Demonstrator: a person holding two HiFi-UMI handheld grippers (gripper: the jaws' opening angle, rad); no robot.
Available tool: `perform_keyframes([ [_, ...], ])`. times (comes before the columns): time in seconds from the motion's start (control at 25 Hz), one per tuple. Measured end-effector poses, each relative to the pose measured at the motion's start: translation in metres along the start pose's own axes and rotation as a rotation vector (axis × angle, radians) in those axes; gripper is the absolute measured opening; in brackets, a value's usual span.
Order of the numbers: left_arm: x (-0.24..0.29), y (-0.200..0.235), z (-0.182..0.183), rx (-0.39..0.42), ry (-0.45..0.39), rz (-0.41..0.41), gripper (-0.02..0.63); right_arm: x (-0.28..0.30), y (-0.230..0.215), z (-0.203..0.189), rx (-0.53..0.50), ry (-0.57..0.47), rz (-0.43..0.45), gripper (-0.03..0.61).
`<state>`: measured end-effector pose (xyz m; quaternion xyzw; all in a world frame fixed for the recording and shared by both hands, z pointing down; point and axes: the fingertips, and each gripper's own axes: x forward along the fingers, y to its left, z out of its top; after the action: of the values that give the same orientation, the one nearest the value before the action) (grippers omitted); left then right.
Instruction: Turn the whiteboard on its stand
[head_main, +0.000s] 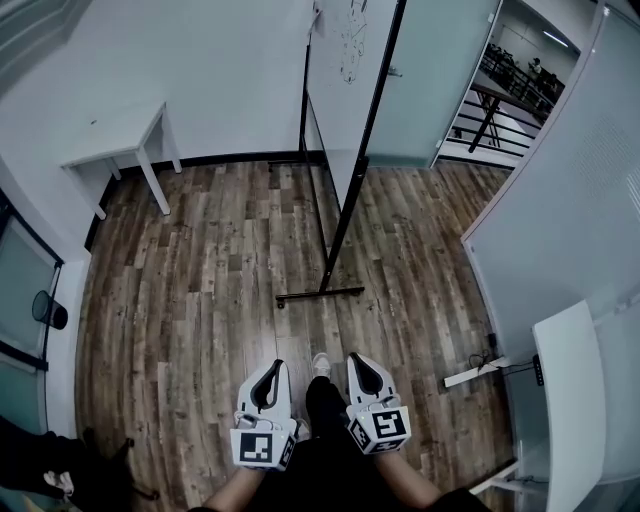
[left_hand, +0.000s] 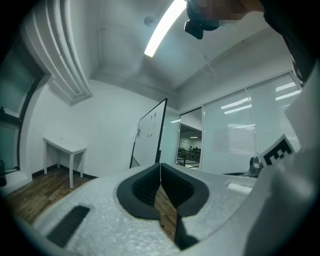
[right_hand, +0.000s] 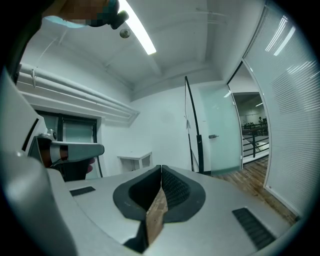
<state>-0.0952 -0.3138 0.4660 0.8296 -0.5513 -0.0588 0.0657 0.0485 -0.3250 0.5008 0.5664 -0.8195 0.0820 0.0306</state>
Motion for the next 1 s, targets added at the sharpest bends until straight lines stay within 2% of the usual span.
perform_keyframes([
  [0.28,0.086,0.014,0.008,0.008,-0.012,-0.009,0.018,0.081,-0.054,0.021,0.014,-0.012,-0.022,0.014],
  [0.88,0.279,0.048,0.01,0.027,0.048,0.027,0.018,0.272,-0.181,0.038,-0.008,0.047,-0.036,0.016],
  [0.92,0.291,0.051,0.01,0.028,0.05,0.03,0.018,0.286,-0.19,0.038,-0.015,0.053,-0.041,0.024],
  [1.0,0.314,0.058,0.009,0.028,0.057,0.039,0.018,0.315,-0.207,0.036,-0.027,0.073,-0.048,0.078],
])
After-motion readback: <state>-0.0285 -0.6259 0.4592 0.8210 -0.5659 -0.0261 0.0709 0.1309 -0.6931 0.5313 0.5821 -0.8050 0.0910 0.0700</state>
